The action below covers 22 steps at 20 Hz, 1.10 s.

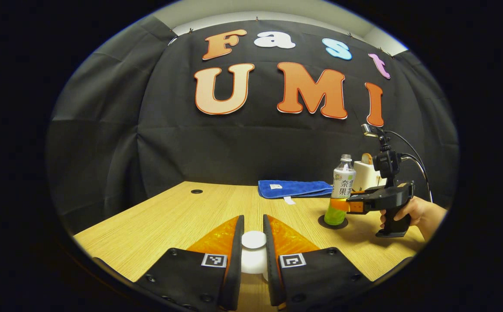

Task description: Open the teacup lid with one hand, grasp the water bottle and pour water into the teacup with the other hand; after pouring, place the water bottle on the coaster and then close the teacup lid.

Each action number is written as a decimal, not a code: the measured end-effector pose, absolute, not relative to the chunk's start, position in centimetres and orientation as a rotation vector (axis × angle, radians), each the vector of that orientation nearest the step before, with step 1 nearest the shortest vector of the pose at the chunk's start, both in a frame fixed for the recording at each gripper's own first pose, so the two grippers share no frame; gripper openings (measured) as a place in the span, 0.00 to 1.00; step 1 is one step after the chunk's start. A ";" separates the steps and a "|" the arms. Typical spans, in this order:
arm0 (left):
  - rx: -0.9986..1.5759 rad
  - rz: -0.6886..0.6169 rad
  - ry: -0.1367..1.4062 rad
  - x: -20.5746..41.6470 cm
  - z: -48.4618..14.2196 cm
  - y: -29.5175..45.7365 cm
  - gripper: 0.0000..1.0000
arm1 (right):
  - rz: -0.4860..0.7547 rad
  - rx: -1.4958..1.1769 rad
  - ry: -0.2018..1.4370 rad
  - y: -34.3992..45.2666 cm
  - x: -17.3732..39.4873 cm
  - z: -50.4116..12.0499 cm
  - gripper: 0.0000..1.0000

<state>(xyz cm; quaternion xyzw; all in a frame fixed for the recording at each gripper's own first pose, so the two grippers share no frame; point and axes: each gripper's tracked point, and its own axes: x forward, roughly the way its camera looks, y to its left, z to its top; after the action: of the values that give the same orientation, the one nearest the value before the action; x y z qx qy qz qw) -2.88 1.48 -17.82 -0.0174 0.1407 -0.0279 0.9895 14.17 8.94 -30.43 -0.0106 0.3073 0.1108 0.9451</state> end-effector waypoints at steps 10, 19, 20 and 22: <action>-0.049 -0.112 0.281 -2.4 -18.1 -1.0 0.30 | 0.229 -0.049 0.606 7.8 10.4 -29.2 0.97; -0.045 -0.168 0.343 -2.4 -21.6 -3.9 0.30 | 0.197 -0.020 0.500 5.3 6.2 -24.6 0.97; -0.042 -0.169 0.349 -2.3 -21.9 -4.0 0.30 | 0.193 -0.009 0.492 4.9 5.9 -24.2 0.97; -0.041 -0.175 0.359 -2.6 -22.4 -4.3 0.30 | 0.181 0.004 0.474 4.0 5.2 -23.4 0.97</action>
<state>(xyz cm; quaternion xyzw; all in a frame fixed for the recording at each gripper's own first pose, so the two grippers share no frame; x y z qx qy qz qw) -2.55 -4.35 -22.37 -0.0202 0.1785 -0.0870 0.9799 5.21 3.97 -23.42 0.0020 0.2345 0.0896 0.9680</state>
